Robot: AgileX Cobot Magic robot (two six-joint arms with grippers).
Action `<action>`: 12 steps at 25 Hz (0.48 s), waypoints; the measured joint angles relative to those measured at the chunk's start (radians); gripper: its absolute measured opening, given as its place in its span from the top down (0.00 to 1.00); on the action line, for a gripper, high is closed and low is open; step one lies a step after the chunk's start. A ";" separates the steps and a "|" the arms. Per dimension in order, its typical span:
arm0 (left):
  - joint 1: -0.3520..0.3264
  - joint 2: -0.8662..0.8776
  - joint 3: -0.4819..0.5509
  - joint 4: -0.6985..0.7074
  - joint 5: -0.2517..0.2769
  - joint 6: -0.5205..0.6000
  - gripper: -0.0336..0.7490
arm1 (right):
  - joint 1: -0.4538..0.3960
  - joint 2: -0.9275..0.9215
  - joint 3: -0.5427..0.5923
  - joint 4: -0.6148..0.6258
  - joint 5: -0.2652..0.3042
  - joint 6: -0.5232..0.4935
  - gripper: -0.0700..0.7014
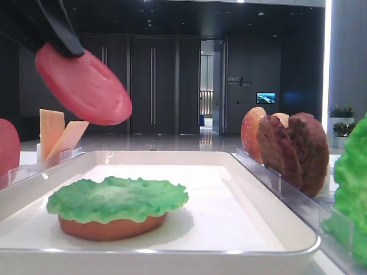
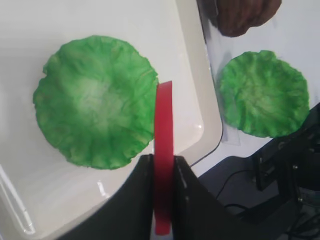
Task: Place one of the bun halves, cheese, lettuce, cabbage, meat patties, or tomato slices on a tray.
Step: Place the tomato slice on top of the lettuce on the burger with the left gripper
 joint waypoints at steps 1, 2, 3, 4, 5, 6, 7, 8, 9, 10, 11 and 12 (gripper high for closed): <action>0.014 0.000 0.011 -0.044 -0.008 0.048 0.88 | 0.000 0.000 0.000 0.000 0.000 0.000 0.15; 0.025 0.000 0.023 -0.081 -0.015 0.089 0.88 | 0.000 0.000 0.000 0.000 0.000 0.000 0.15; 0.036 0.000 0.033 -0.110 -0.019 0.123 0.88 | 0.000 0.000 0.000 0.000 0.000 0.000 0.15; 0.046 0.004 0.038 -0.126 -0.020 0.145 0.88 | 0.000 0.000 0.000 0.000 0.000 0.000 0.15; 0.054 0.012 0.043 -0.143 -0.020 0.165 0.88 | 0.000 0.000 0.000 0.000 0.000 0.000 0.15; 0.056 0.022 0.047 -0.156 -0.019 0.183 0.88 | 0.000 0.000 0.000 0.000 0.000 0.000 0.15; 0.058 0.038 0.051 -0.169 -0.016 0.200 0.88 | 0.000 0.000 0.000 0.000 0.000 0.000 0.15; 0.059 0.057 0.054 -0.185 -0.012 0.221 0.88 | 0.000 0.000 0.000 0.000 0.000 0.000 0.15; 0.059 0.078 0.055 -0.206 -0.006 0.247 0.88 | 0.000 0.000 0.000 0.000 0.000 0.000 0.15; 0.059 0.096 0.056 -0.233 -0.001 0.276 0.88 | 0.000 0.000 0.000 0.000 0.000 0.000 0.15; 0.059 0.117 0.056 -0.257 0.005 0.302 0.88 | 0.000 0.000 0.000 0.000 0.000 0.000 0.15; 0.059 0.135 0.056 -0.285 0.007 0.331 0.88 | 0.000 0.000 0.000 0.000 0.000 0.000 0.15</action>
